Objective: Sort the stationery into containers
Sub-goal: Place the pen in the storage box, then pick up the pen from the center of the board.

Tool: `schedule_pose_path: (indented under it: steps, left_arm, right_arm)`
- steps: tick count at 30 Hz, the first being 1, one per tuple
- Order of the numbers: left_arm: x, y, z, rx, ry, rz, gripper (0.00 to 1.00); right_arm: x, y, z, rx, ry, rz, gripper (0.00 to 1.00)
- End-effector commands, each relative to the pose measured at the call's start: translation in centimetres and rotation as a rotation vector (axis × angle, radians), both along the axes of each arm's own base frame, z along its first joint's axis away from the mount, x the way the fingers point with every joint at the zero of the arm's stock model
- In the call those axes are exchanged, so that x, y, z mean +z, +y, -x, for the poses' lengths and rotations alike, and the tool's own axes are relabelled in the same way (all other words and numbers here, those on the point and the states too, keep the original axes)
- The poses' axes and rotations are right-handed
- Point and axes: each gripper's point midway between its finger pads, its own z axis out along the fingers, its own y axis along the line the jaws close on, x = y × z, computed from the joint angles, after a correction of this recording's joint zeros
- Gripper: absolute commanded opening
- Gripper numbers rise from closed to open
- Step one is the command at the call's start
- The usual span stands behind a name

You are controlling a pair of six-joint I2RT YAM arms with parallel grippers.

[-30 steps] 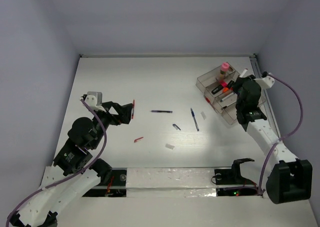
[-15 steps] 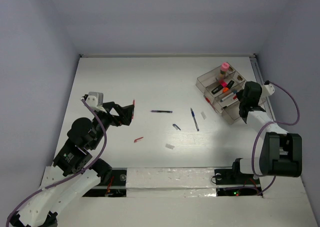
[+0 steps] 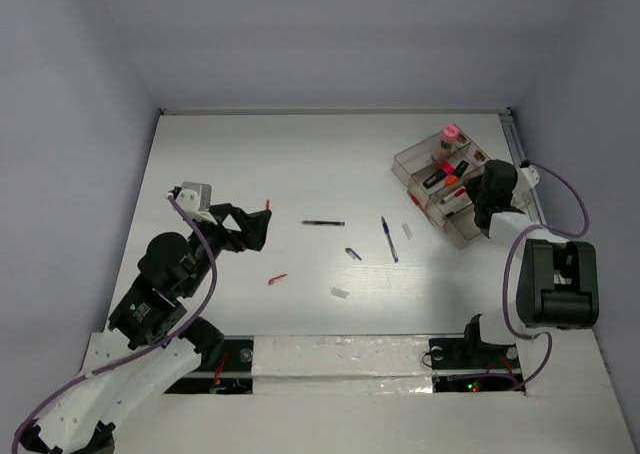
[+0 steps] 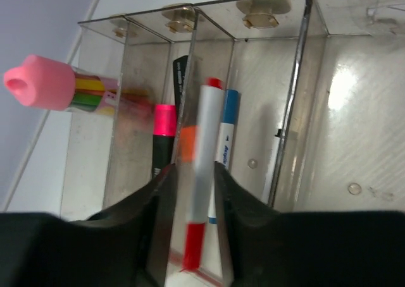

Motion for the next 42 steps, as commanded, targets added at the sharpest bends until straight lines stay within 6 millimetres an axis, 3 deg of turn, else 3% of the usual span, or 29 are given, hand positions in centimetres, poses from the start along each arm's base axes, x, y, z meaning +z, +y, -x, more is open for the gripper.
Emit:
schedule_pose_path:
  steps: [1,6,8,11,15,16,19,23,27,36,42]
  left_arm:
    - [0.7,-0.2,-0.5,-0.002,-0.031,0.007,0.99]
    - [0.5,-0.5,-0.5,-0.016,-0.025,0.004,0.99]
    - [0.4,-0.6,-0.6,-0.019,-0.022,0.002,0.99]
    - [0.2,-0.6,-0.8,-0.015,-0.015,-0.002,0.99]
    - [0.0,-0.9,-0.9,-0.024,-0.006,-0.008,0.99]
    - [-0.1,-0.9,-1.1,-0.024,-0.003,-0.012,0.99]
    - [-0.5,-1.3,-1.3,-0.039,0.008,-0.017,0.99]
    - [-0.9,-1.7,-1.6,-0.056,0.025,-0.022,0.99]
    - [-1.2,-1.7,-2.0,-0.051,0.036,-0.024,0.99]
    - [-1.6,-1.5,-2.5,-0.041,0.048,-0.034,0.99]
    - [-1.7,-1.5,-2.6,-0.041,0.051,-0.036,0.99]
  right_arm:
    - [3.3,-0.3,-1.9,0.006,-0.103,0.009,0.38]
    - [4.0,0.4,-2.0,0.061,-0.111,0.020,0.58]
    - [4.5,1.0,-2.0,0.097,-0.125,0.016,0.58]
    - [5.8,3.7,-1.6,0.272,-0.147,0.024,0.52]
    - [6.3,10.4,1.1,0.540,-0.083,0.117,0.48]
    - [6.2,13.6,2.1,0.635,-0.067,0.137,0.48]
    - [4.2,18.0,5.7,0.804,0.055,0.172,0.48]
    - [1.2,20.3,8.4,0.945,0.214,0.198,0.48]
    - [-1.4,21.3,9.9,1.052,0.386,0.283,0.48]
    - [-4.7,23.7,8.7,1.131,0.536,0.400,0.48]
    - [-6.0,22.6,7.3,1.070,0.617,0.484,0.48]
